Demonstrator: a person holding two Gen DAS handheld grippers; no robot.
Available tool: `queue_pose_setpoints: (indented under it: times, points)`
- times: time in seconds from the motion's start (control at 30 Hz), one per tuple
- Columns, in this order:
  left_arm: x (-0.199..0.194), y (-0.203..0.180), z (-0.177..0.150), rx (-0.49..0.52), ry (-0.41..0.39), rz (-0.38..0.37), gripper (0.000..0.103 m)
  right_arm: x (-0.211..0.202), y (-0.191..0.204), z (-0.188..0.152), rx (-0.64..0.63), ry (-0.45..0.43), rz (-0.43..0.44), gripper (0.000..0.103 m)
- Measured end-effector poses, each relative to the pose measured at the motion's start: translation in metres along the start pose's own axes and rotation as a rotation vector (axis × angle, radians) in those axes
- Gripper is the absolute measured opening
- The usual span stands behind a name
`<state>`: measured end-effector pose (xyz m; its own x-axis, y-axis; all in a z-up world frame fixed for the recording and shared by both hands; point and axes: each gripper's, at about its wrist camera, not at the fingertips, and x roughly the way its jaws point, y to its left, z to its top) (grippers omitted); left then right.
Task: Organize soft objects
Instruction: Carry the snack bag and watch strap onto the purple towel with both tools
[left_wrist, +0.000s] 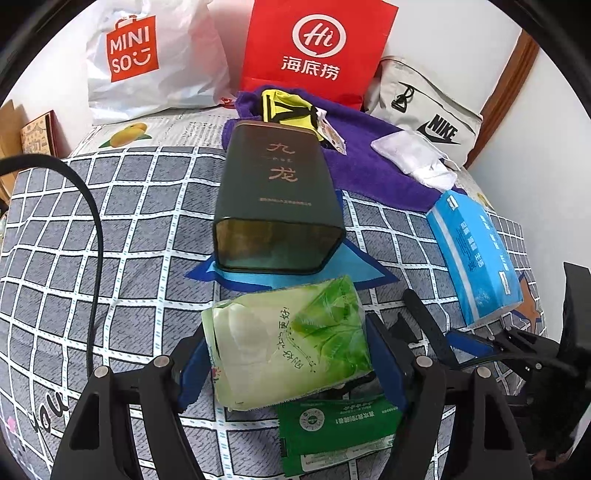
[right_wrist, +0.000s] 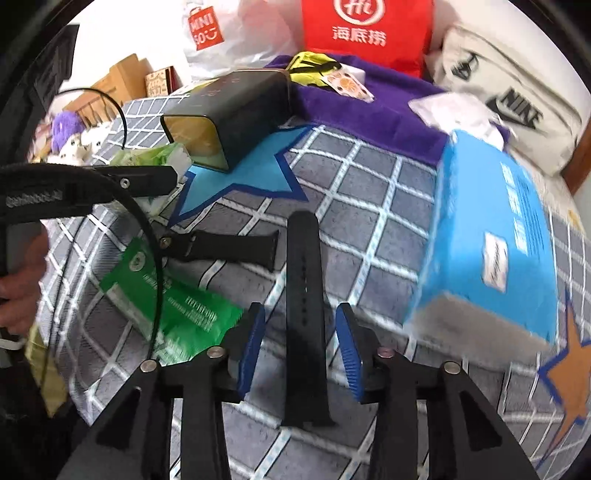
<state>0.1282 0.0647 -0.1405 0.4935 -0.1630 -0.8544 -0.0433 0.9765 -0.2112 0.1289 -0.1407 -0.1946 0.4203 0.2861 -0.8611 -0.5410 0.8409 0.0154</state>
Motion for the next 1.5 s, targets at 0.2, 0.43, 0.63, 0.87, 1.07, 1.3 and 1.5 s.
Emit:
queue_pose_setpoints:
  times: [0.2, 0.43, 0.63, 0.87, 1.07, 1.3, 1.5]
  points:
    - [0.002, -0.001, -0.001, 0.0, 0.005, -0.002, 0.076, -0.003, -0.003, -0.004, 0.012, 0.01, 0.007, 0.023]
    - [0.002, -0.009, 0.0, 0.009, 0.008, -0.032, 0.075, 0.001, -0.005, -0.003, 0.028, -0.038, 0.027, 0.021]
    - [-0.022, -0.014, 0.007, 0.035, -0.028, -0.038, 0.075, -0.014, -0.008, -0.002, 0.058, -0.046, 0.096, 0.021]
    - [-0.039, -0.015, 0.024, 0.032, -0.056, -0.063, 0.075, -0.049, -0.019, 0.006, 0.075, -0.118, 0.075, 0.021]
    - [-0.046, -0.027, 0.043, 0.067, -0.085, -0.047, 0.075, -0.064, -0.037, 0.028, 0.098, -0.155, 0.033, 0.021]
    - [-0.044, -0.038, 0.065, 0.096, -0.094, -0.049, 0.075, -0.085, -0.058, 0.057, 0.111, -0.237, 0.028, 0.021]
    - [-0.035, -0.045, 0.091, 0.113, -0.094, -0.054, 0.075, -0.097, -0.073, 0.082, 0.137, -0.324, 0.013, 0.021]
